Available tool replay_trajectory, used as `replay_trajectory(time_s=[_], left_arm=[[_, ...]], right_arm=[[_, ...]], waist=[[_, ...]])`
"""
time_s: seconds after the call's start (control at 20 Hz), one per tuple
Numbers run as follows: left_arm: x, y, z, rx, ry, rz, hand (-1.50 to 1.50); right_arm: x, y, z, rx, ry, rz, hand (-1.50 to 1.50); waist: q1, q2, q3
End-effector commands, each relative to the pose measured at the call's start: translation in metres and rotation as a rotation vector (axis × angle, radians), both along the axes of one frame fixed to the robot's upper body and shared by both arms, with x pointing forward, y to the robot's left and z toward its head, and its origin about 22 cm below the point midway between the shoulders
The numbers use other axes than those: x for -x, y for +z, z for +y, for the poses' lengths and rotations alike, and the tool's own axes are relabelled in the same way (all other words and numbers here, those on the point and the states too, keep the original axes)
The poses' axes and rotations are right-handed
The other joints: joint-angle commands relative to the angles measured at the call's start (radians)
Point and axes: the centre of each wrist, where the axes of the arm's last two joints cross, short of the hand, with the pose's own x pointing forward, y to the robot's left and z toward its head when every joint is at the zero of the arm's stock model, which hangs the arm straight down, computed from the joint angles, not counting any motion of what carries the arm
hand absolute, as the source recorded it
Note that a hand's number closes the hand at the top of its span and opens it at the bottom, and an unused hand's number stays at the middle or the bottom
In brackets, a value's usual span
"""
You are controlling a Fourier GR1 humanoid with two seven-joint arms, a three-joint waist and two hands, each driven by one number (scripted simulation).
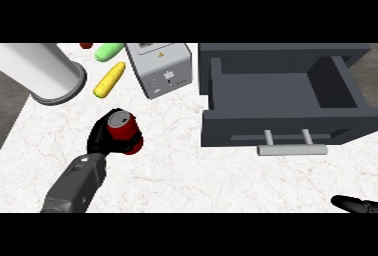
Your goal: Pick up the can, place it into the drawer and close the drawer
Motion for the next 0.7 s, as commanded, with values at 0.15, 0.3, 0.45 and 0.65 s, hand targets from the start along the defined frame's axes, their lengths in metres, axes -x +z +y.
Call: replay_trajectory(time_s=[0.15,0.3,0.45,0.65], left_arm=[[-0.021,0.013,-0.050,0.049,0.068,-0.044,1.50],[-0.023,0.017,-0.057,0.058,0.034,-0.078,1.50],[-0.055,0.057,-0.089,0.049,-0.026,-0.049,1.50],[-0.058,0.078,-0.094,0.009,-0.063,-0.104,1.50]], right_arm=[[0.004,0.014,-0.017,0.018,-0.006,-0.017,-1.50],[0.027,0.005,-0.007,0.018,-0.023,-0.023,-1.50],[0.021,0.029,-0.002,0.020,-0.038,-0.021,-1.50],[0.018,-0.001,-0.003,0.024,-0.050,-0.025,-1.50]], waist=[[-0.004,0.001,0.000],[0.002,-0.003,0.001],[0.011,-0.008,0.001],[0.021,-0.012,0.002]])
